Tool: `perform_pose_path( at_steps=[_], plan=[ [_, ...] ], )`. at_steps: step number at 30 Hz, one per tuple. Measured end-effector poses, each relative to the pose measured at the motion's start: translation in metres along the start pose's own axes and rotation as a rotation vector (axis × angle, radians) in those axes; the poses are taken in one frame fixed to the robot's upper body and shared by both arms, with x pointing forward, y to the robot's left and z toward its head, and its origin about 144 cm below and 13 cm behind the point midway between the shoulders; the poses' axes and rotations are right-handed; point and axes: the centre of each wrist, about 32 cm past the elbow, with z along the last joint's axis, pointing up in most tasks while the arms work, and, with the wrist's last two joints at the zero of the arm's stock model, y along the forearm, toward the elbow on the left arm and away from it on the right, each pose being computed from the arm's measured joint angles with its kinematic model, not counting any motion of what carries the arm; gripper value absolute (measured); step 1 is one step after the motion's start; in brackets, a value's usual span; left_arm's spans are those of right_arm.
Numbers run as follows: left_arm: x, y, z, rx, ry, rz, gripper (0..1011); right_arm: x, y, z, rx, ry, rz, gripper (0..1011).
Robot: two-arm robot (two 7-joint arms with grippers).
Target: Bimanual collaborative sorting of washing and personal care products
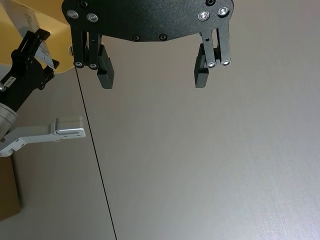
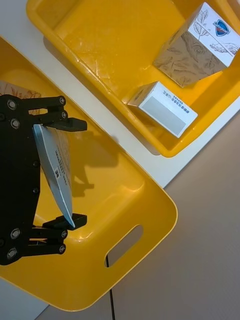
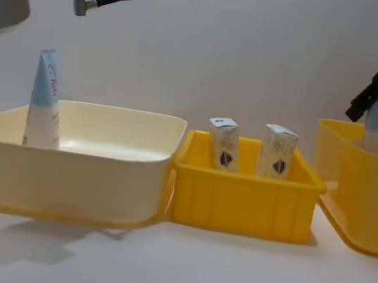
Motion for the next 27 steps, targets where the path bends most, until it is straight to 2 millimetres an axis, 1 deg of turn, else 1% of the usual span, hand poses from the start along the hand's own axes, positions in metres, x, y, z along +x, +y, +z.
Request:
perform_pose_path(
  at_steps=[27],
  plan=[
    [0.0,0.0,0.0,0.0,0.0,0.0,1003,0.0005,-0.0008,0.0003,-0.003,-0.003,0.005,1000]
  ],
)
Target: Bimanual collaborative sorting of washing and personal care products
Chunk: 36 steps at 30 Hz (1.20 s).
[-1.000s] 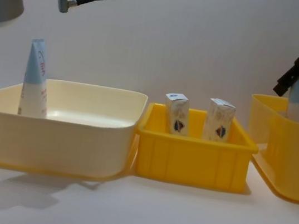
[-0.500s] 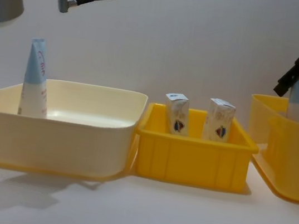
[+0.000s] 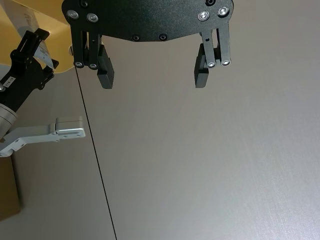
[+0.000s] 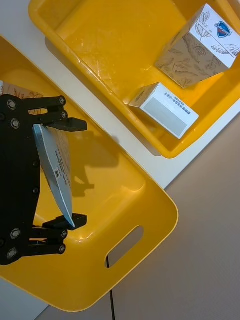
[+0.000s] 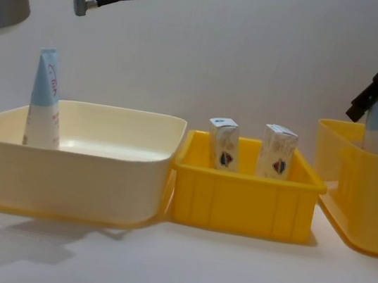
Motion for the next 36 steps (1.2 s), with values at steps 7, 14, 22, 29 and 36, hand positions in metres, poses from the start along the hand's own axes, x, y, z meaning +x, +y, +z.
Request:
perform_pose_path(
  at_steps=[7,14,22,29,36],
  plan=[
    [0.0,0.0,0.0,0.0,0.0,0.0,1003,0.0001,-0.0001,0.0,0.0,0.0,0.0,1001],
    [0.0,0.0,0.0,0.0,0.0,0.0,1003,0.0002,-0.0001,-0.0001,0.0,0.0,0.001,1001],
    [0.0,0.0,0.0,0.0,0.0,0.0,1003,0.0002,-0.0001,-0.0002,0.0,0.0,0.001,1001],
    [0.0,0.0,0.0,0.0,0.0,0.0,1003,0.0002,-0.0001,-0.0002,0.0,0.0,0.001,1001],
    [0.0,0.0,0.0,0.0,0.0,0.0,1003,0.0002,-0.0001,-0.0002,0.0,0.0,0.001,1001]
  ],
)
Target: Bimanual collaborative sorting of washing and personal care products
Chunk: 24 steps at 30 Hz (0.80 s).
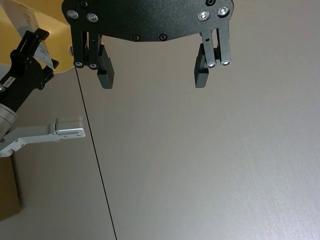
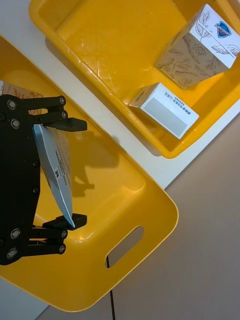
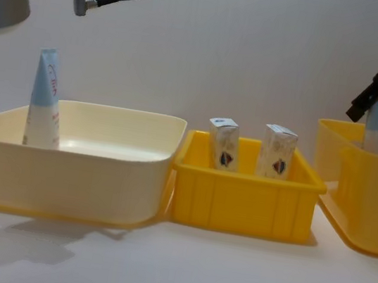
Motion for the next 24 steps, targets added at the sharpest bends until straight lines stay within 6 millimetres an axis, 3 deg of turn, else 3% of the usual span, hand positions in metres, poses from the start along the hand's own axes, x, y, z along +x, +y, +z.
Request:
perform_pose_path(
  at_steps=[24],
  plan=[
    [0.0,0.0,0.0,0.0,0.0,0.0,1003,0.0,0.0,0.0,0.0,0.0,0.0,1000]
  ],
)
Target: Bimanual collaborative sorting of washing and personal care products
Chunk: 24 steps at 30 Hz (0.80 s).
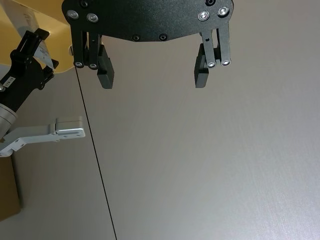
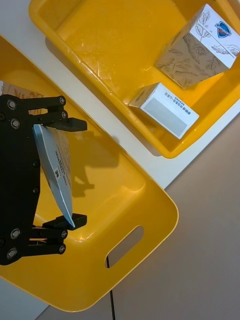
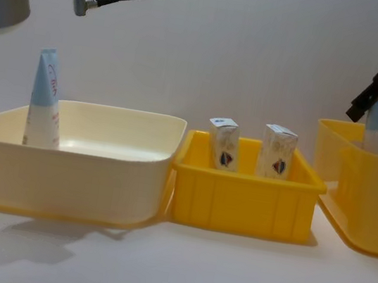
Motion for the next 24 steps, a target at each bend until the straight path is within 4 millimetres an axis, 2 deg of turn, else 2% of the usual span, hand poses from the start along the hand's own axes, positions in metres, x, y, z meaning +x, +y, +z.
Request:
perform_pose_path(
  at_steps=[24],
  plan=[
    [0.0,0.0,0.0,0.0,0.0,0.0,1004,0.0,0.0,0.0,0.0,0.0,0.0,1001]
  ],
)
